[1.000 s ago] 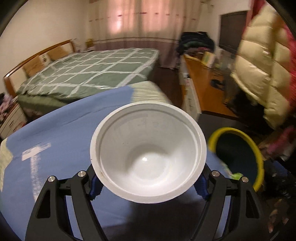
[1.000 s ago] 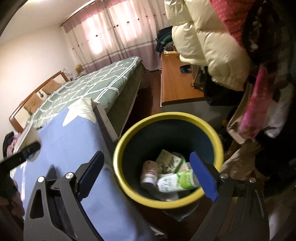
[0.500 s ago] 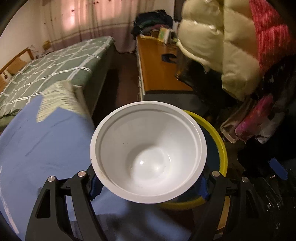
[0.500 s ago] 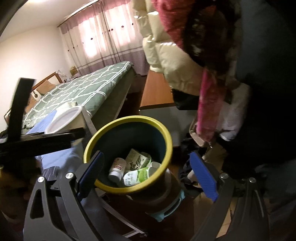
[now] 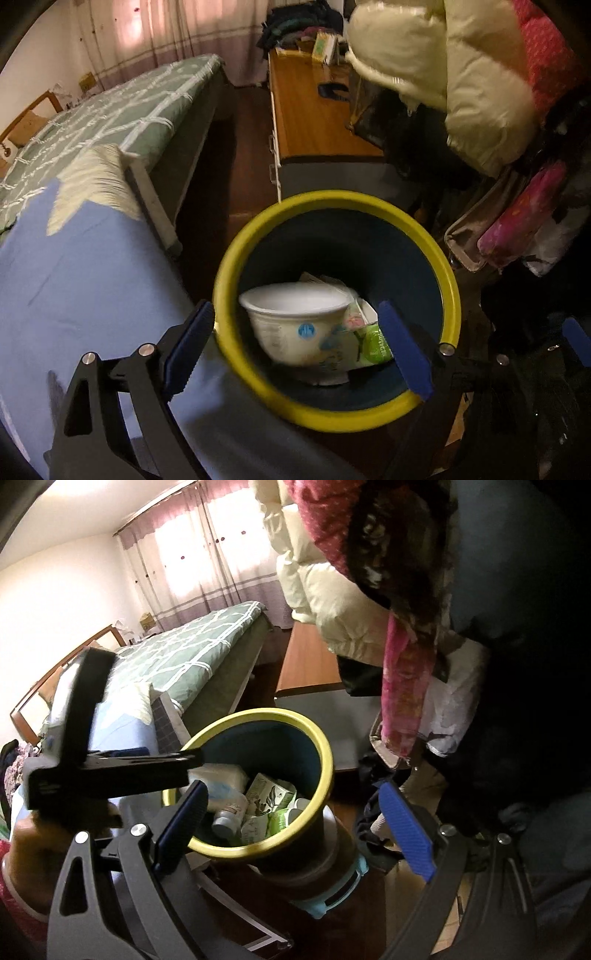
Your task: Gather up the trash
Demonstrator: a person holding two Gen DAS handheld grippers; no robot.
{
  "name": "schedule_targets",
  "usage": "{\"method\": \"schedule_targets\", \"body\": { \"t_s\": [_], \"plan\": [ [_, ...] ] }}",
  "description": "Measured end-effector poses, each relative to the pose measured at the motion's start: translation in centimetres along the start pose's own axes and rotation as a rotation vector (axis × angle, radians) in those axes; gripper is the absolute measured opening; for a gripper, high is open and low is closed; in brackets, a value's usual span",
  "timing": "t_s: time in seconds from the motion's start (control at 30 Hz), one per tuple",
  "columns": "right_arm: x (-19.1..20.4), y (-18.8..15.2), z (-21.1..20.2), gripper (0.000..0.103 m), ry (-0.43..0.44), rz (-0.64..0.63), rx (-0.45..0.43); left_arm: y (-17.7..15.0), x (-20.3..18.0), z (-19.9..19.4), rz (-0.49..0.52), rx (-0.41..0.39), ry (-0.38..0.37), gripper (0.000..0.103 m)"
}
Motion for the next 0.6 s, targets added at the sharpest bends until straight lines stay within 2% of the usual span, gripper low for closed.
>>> {"method": "schedule_targets", "body": {
  "t_s": [0.07,0.17,0.23,0.33,0.43,0.6],
  "plan": [
    [0.6,0.0,-0.3,0.089,0.011,-0.009,-0.002,-0.6,1.1,-2.1,-0.021,-0.048,0.018,0.091],
    [2.0,0.0,-0.6,0.089,0.037,-0.032,-0.001,-2.8,3.8,-7.3,-0.070,-0.156,0.045,0.094],
    [3.1,0.0,-1.0,0.089,0.057,-0.053,-0.005,-4.7,5.7,-10.7,-0.107,-0.222,0.078,0.098],
    [5.2,-0.3,-1.6,0.089,0.093,-0.097,-0.007,-8.7,9.2,-16.0,-0.177,-0.301,0.151,0.098],
    [7.4,-0.6,-2.6,0.089,0.130,-0.149,-0.012,-13.5,13.1,-20.5,-0.269,-0.346,0.232,0.098],
    [11.4,-1.2,-4.9,0.091,0.206,-0.234,-0.039,-21.8,18.4,-26.9,-0.423,-0.359,0.364,0.098]
  ]
}}
Point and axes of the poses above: each gripper's, at about its wrist camera, not at the fingertips, and z roughly the way its jaws point, x to its left, y to its top, the point moved 2 cm from there along z, roughly the way its jaws point, and after that the axes turned 6 degrees about y, right-handed, at the moved point
